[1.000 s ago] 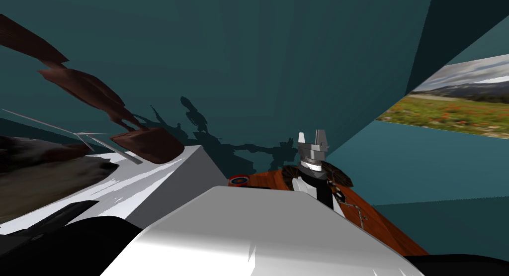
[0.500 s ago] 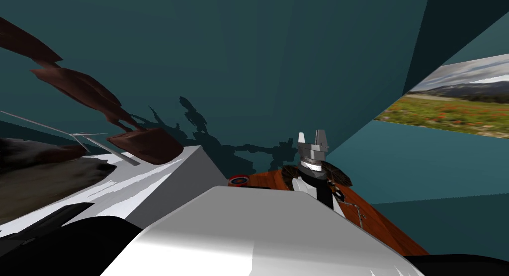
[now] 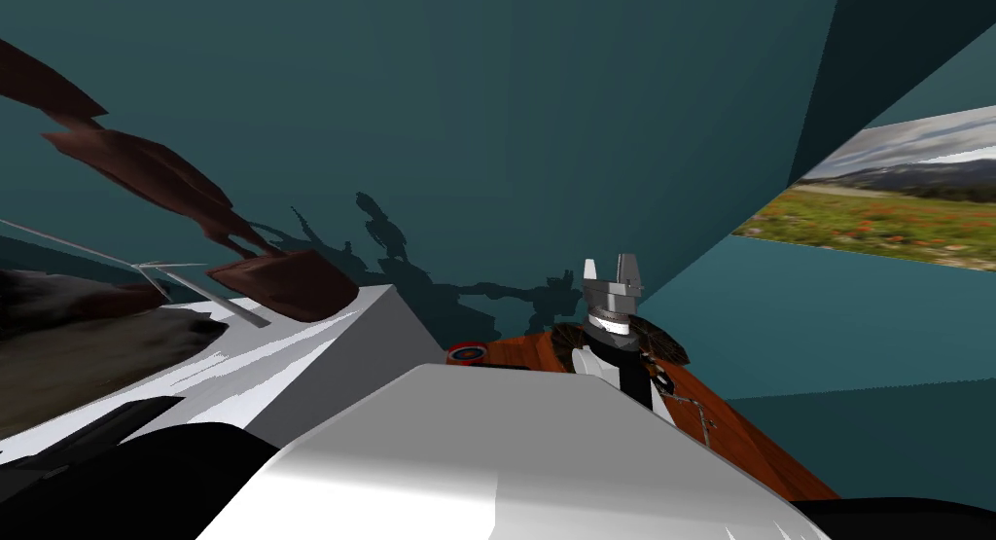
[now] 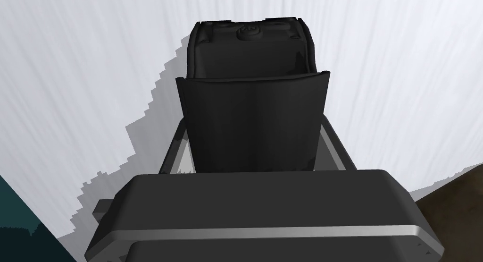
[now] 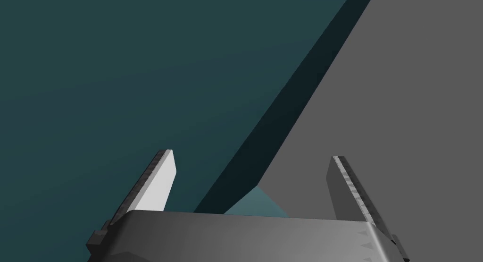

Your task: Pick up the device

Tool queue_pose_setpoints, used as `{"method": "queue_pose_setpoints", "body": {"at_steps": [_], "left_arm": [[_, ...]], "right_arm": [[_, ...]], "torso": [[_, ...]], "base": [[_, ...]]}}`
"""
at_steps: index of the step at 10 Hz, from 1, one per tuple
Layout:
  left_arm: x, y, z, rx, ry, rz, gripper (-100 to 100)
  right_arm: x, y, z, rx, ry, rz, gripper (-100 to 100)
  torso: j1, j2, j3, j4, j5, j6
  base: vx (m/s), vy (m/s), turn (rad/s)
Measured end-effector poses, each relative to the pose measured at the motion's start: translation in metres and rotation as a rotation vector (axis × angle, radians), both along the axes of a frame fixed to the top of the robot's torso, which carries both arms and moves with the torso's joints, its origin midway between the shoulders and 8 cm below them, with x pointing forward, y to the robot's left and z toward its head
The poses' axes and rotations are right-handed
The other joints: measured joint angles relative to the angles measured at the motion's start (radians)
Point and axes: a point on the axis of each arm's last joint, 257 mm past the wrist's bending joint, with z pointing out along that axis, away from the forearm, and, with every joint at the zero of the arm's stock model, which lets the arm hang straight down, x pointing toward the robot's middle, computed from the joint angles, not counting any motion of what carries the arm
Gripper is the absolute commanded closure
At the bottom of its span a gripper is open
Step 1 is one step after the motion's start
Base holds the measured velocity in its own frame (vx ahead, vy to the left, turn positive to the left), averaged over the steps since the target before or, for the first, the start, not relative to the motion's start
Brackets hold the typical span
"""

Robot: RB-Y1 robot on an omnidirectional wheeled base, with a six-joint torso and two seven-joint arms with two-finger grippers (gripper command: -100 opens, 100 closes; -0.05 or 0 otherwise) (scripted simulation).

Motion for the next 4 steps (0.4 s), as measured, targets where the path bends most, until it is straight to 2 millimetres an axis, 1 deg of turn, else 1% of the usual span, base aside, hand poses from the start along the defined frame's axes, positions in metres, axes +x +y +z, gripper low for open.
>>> {"method": "queue_pose_setpoints", "body": {"at_steps": [1, 2, 3, 4], "left_arm": [[0.004, 0.000, 0.008, 0.002, 0.003, -0.004, 100], [0.012, 0.001, 0.015, 0.005, 0.003, -0.013, 100], [0.015, -0.001, 0.020, 0.003, 0.008, -0.011, 100], [0.016, -0.001, 0.020, 0.003, 0.007, -0.011, 0]], "right_arm": [[0.000, 0.000, 0.000, 0.000, 0.000, 0.000, 0], [0.000, 0.000, 0.000, 0.000, 0.000, 0.000, 0], [0.000, 0.000, 0.000, 0.000, 0.000, 0.000, 0], [0.000, 0.000, 0.000, 0.000, 0.000, 0.000, 0]], "torso": [[-0.001, 0.000, 0.000, 0.000, -0.001, 0.000], [-0.001, 0.000, 0.000, 0.000, -0.001, 0.000], [-0.001, 0.000, 0.000, 0.000, -0.001, 0.000], [-0.001, 0.000, 0.000, 0.000, -0.001, 0.000]], "base": [[-0.003, 0.003, 0.063], [0.000, 0.000, 0.000], [0.000, 0.000, 0.000], [0.000, 0.000, 0.000]]}}
